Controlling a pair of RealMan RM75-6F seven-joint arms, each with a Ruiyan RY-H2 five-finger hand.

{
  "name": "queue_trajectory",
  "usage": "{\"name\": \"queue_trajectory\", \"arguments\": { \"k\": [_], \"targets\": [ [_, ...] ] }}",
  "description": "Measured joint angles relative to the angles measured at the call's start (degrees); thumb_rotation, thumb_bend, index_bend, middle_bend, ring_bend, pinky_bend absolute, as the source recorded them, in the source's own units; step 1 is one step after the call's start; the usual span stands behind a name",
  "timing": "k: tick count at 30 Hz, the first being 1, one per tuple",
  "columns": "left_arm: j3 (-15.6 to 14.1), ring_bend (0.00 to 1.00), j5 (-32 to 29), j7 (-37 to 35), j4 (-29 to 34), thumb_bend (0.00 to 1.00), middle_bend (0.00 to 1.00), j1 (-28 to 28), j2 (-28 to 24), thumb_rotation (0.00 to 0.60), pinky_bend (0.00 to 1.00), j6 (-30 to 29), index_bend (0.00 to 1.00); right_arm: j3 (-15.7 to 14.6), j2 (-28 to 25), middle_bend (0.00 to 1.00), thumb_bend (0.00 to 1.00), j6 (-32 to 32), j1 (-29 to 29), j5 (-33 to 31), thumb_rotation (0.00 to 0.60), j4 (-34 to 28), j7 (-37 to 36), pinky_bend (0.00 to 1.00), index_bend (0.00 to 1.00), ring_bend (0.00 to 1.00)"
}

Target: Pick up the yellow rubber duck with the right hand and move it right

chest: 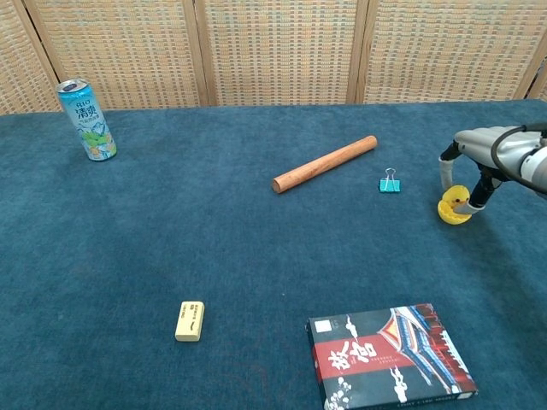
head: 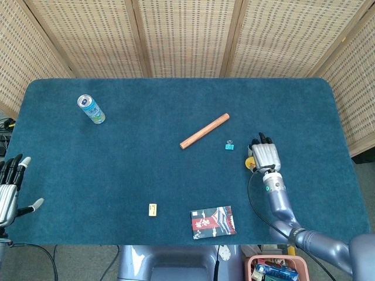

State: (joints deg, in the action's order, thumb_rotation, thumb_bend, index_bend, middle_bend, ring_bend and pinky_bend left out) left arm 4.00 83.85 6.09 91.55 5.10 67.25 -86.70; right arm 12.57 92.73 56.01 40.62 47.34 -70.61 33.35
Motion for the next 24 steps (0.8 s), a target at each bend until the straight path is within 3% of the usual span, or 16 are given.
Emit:
{"name": "queue_trajectory", "arguments": {
  "k": [4, 12, 20, 24],
  "targets": [
    [0.0, 0.0, 0.1, 0.0, 0.0, 0.12, 0.0, 0.0, 0.0, 0.6, 0.0, -0.1, 0.0, -0.4, -0.4, 0.21, 0.21, -0.5, 0.0, -0.9, 0.6, -0.9, 0.7, 0.12, 0.5, 0.0],
    [0.0, 0.0, 0.0, 0.0, 0.0, 0.12, 0.0, 0.0, 0.1, 0.6, 0.0, 0.1, 0.0, 0.0, -0.6, 0.06, 0.21, 0.8, 0.2, -0.5, 0.6, -1.7, 0.8, 0.05, 0.32, 0.0],
    [0.0, 0.0, 0.1, -0.3, -0.1, 0.12, 0.0, 0.0, 0.0, 0.6, 0.0, -0.1, 0.0, 0.1, -1.4, 0.03, 0.21, 1.9, 0.0, -0.3, 0.6, -3.1, 0.9, 0.03, 0.3, 0.0],
    [0.0, 0.0, -0.1, -0.5, -0.1, 0.12, 0.0, 0.0, -0.1, 0.6, 0.0, 0.1, 0.0, 0.2, -2.5, 0.0, 0.21, 3.4, -0.7, 1.1, 0.6, -5.0, -0.4, 0.01, 0.23, 0.0]
  ]
}}
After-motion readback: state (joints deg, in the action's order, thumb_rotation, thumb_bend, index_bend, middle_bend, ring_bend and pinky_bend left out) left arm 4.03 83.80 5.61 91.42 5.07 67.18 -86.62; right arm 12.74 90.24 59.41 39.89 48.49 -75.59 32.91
